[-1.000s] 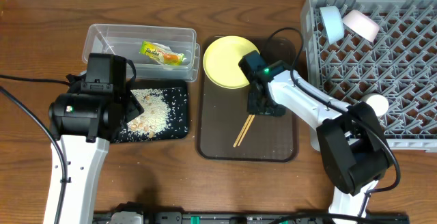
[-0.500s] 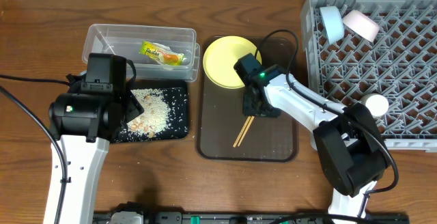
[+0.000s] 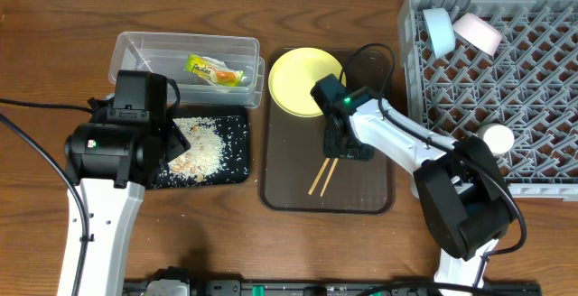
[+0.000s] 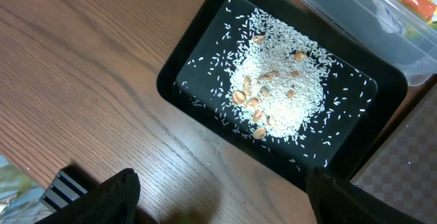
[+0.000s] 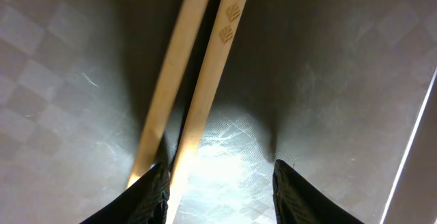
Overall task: Sort waste into correct bins and load items into the dishwasher rack
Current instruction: 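Close the right gripper on one wooden chopstick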
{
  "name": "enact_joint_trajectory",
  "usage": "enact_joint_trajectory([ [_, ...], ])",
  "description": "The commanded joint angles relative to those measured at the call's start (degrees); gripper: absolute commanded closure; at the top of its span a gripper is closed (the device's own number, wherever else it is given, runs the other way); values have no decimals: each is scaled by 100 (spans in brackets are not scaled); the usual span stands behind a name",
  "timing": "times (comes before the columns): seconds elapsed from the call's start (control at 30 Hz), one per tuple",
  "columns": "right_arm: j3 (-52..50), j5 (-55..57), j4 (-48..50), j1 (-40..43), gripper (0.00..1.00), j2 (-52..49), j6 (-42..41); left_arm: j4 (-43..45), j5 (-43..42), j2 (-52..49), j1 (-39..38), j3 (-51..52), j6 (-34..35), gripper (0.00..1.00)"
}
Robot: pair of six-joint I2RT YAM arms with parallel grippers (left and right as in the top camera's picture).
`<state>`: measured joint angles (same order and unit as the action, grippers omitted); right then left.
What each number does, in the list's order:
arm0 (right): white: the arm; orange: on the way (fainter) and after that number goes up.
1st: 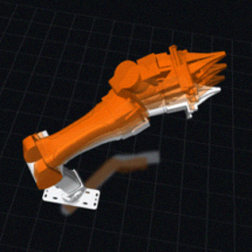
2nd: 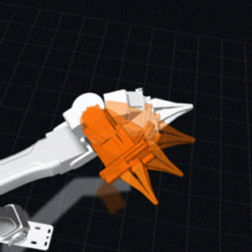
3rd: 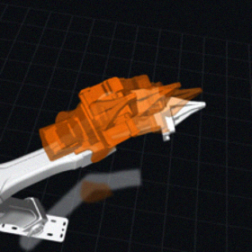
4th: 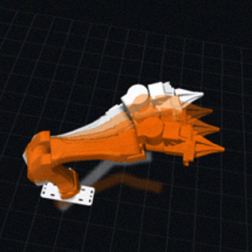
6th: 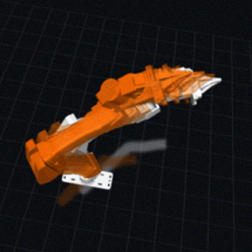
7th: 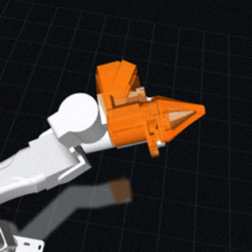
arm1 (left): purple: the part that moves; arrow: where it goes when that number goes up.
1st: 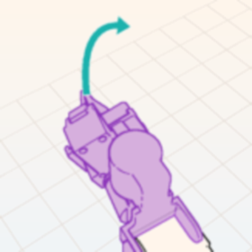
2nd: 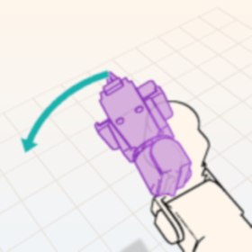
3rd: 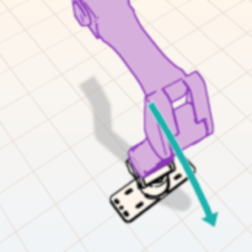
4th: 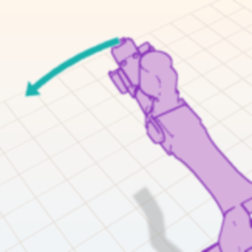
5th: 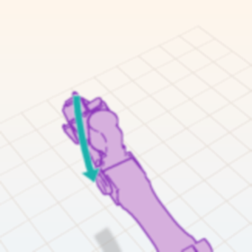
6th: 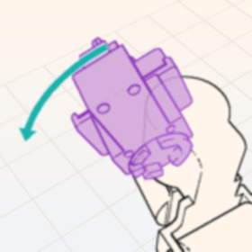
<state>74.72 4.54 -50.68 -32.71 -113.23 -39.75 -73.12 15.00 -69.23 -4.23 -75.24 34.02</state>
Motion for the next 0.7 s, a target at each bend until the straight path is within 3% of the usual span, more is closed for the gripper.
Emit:
enact_joint_trajectory([
  [0.0,-181,35,66,-61,53,61,-160,-15,72,0,20,-31,-96,19],
  [0.13,-361,35,212,-59,56,61,-160,-15,74,0,20,-31,-96,19],
  [0.23,-365,35,227,-59,77,61,-160,-17,72,0,20,-31,-96,19],
  [0.4,-365,35,238,-59,97,61,-160,-17,72,0,20,-31,-96,19],
  [0.67,-352,35,221,15,99,164,-155,-17,72,0,20,-31,-96,19],
])
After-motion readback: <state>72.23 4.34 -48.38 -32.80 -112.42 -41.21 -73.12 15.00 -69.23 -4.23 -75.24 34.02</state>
